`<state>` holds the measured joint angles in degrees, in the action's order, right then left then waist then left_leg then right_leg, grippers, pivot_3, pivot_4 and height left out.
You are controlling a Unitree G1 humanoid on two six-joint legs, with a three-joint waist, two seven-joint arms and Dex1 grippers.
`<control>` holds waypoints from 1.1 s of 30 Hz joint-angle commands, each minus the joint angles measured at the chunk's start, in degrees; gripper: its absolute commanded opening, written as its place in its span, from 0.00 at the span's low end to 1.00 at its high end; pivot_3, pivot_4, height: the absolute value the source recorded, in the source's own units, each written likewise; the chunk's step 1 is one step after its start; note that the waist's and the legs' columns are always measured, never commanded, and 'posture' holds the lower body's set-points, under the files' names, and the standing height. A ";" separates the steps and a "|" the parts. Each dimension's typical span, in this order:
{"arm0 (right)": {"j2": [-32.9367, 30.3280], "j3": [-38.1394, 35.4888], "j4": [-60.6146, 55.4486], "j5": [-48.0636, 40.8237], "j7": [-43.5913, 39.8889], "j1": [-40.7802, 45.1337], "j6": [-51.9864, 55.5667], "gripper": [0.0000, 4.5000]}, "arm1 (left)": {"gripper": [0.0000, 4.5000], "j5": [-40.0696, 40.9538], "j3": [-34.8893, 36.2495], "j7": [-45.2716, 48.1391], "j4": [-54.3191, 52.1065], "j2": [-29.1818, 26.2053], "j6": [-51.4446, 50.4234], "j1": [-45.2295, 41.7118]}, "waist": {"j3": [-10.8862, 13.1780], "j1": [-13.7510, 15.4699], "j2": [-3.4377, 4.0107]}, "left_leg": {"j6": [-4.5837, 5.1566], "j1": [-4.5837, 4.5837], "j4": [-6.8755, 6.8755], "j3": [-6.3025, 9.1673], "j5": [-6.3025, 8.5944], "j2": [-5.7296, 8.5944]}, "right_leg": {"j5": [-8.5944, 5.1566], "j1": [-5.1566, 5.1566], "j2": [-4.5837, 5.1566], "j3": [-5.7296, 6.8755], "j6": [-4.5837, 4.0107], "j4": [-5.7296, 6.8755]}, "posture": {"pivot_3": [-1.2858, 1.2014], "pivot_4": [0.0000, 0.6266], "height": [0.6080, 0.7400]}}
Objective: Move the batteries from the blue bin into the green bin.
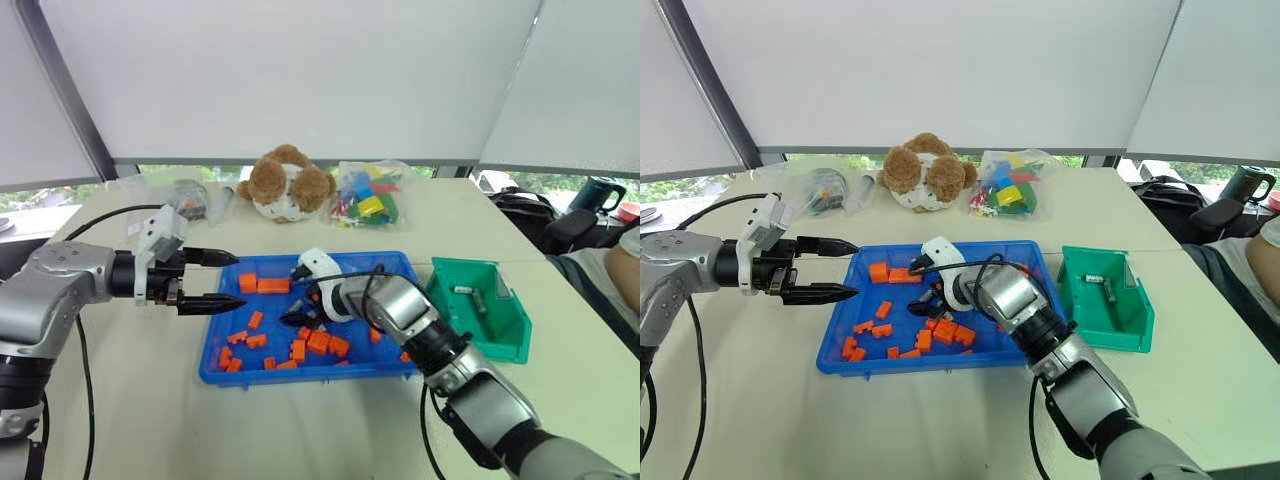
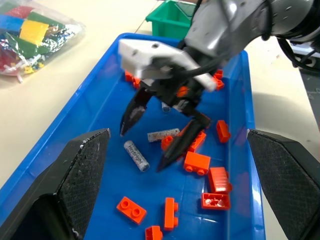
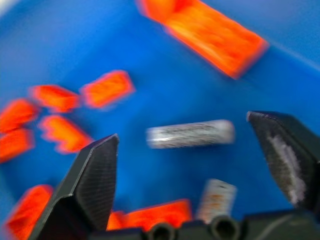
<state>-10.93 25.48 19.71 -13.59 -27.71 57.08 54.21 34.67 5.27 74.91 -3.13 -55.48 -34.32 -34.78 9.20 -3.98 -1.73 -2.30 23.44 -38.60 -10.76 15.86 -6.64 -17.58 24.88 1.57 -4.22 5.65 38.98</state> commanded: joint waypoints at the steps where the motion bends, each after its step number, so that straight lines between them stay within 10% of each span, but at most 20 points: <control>1: 2.53 -2.80 2.64 2.03 1.16 1.86 -1.85 0.99 | 1.00 0.01 1.17 -0.15 -1.40 -0.05 1.00 -0.24 | 0.00 -0.21 0.00 | 0.00 0.00 -0.06 0.01 0.00 -0.02 | 0.00 0.02 -0.01 0.01 0.00 0.08 | 0.52 0.24 0.95; 17: 8.74 -4.53 9.15 6.15 -0.27 1.01 -3.07 0.99 | 1.00 0.36 1.63 -2.05 -3.40 0.59 0.37 0.70 | 0.00 -0.25 0.00 | -0.01 0.00 -0.17 0.07 0.00 -0.05 | 0.00 0.00 -0.02 0.08 0.00 0.19 | 0.52 0.24 0.95; 23: 7.81 -2.87 8.92 8.56 -2.02 0.12 -3.86 0.48 | 1.00 0.67 1.80 -2.61 -4.07 0.95 0.30 1.23 | 0.00 -0.27 0.00 | -0.01 0.00 -0.17 0.09 0.00 -0.05 | 0.00 0.00 -0.02 0.10 0.00 0.20 | 0.52 0.24 0.95; 33: 2.77 -11.25 -5.46 6.79 -2.70 0.77 3.29 0.49 | 1.00 0.92 1.33 -2.96 -4.63 2.17 -0.02 1.29 | 0.02 0.01 0.02 | -0.01 0.01 -0.18 0.11 0.01 -0.05 | 0.00 -0.01 -0.02 0.11 0.00 0.20 | 0.52 0.24 0.95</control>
<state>-5.74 19.73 21.10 -5.72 -31.08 55.91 55.37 34.55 5.32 72.05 -6.19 -53.21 -34.48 -33.32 9.22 -3.97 -1.71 -2.31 23.52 -38.81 -10.64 15.86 -6.70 -17.58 24.89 1.56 -4.11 5.65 39.18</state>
